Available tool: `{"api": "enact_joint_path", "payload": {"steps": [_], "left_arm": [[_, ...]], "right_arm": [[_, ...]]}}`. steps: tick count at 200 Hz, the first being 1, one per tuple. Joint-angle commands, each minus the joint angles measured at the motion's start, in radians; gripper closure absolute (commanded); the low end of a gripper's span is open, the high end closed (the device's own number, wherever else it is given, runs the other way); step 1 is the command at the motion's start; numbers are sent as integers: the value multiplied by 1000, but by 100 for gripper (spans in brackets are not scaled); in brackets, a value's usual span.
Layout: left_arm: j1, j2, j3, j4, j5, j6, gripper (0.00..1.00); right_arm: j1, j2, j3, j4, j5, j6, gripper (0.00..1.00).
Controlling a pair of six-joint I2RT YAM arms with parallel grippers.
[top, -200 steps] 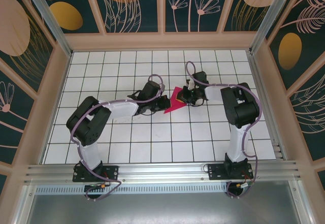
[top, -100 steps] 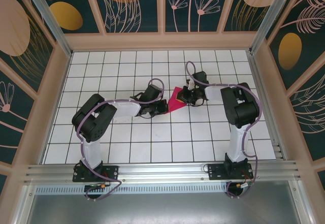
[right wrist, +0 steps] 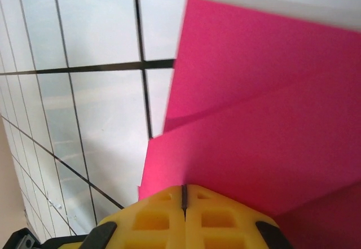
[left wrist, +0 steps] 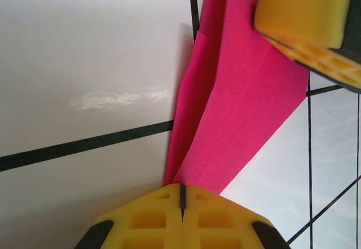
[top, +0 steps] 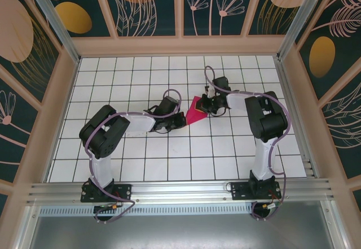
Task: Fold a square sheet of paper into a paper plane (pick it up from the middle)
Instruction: Fourth fold the wing at the center of the table.
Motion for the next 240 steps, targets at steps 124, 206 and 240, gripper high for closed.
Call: {"api": "enact_joint_path", "payload": {"steps": [124,206,240], "left_arm": [[2,31,-54,-142,-63,-89,100],[1,28,-57,-165,-57,-72,100],[2,26,-70,-168,-42,-67,100]], "right_arm": [[110,-71,-132,98,-81,8,100],[93,21,-50,16,-3,-30,100],[33,50,-19,11,18,-47,100]]}}
